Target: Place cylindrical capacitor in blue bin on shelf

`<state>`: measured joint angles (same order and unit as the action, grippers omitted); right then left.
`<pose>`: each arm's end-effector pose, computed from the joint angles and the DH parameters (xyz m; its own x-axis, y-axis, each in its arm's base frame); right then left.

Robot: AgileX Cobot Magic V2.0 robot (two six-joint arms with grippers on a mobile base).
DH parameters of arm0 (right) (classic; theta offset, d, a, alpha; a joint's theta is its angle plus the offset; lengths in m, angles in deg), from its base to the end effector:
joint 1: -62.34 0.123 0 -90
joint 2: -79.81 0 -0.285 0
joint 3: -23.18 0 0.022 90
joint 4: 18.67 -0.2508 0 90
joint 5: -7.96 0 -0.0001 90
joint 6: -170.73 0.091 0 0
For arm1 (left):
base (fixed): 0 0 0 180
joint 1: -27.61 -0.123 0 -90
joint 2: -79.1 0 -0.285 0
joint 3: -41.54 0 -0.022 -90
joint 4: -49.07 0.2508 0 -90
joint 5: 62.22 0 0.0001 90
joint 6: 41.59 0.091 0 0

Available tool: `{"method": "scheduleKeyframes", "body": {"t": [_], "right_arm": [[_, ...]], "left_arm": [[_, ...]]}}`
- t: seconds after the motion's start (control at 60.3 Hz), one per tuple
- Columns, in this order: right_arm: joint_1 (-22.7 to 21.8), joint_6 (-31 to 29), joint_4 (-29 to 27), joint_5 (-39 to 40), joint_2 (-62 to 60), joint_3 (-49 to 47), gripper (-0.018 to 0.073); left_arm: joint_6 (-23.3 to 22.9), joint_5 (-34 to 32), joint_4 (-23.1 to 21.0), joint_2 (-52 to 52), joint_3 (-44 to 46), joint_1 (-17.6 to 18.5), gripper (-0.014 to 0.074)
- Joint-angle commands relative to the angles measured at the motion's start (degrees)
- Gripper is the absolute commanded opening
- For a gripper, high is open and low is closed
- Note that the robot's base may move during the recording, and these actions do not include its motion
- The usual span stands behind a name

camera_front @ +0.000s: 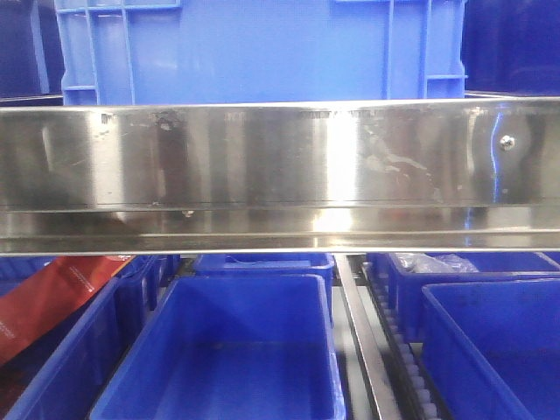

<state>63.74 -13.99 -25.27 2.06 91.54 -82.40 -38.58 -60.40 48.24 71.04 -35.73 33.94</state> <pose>0.0606 0.0026 0.2164 -0.0362 0.0313 -0.9989 -0.0351 0.9989 0.0326 0.0565 -0.0063 0.2097 0.0536 0.0323 -0.9980 0.1088 0.9933 0.0380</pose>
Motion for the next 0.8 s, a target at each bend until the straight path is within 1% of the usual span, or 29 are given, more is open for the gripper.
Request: {"method": "scheduleKeyframes", "body": {"t": [0.0,0.066,0.116,0.232,0.779], "right_arm": [[-0.36,0.19,0.38,2.13,-2.93,2.79,-0.0154],[-0.36,0.19,0.98,1.98,-3.94,2.79,-0.0154],[-0.44,0.19,1.39,0.07,-3.94,2.79,-0.0154],[-0.47,0.19,2.45,-0.29,-3.94,2.79,-0.0154],[-0.47,0.19,2.44,-0.07,-3.94,2.79,-0.0154]], "left_arm": [[-0.37,-1.15,-0.43,0.27,0.05,-0.13,-0.0111],[-0.37,-1.15,-0.43,0.27,0.05,-0.13,-0.0111],[-0.37,-1.15,-0.43,0.27,0.05,-0.13,-0.0111],[-0.37,-1.15,-0.43,0.27,0.05,-0.13,-0.0111],[-0.37,-1.15,-0.43,0.27,0.05,-0.13,-0.0111]]}}
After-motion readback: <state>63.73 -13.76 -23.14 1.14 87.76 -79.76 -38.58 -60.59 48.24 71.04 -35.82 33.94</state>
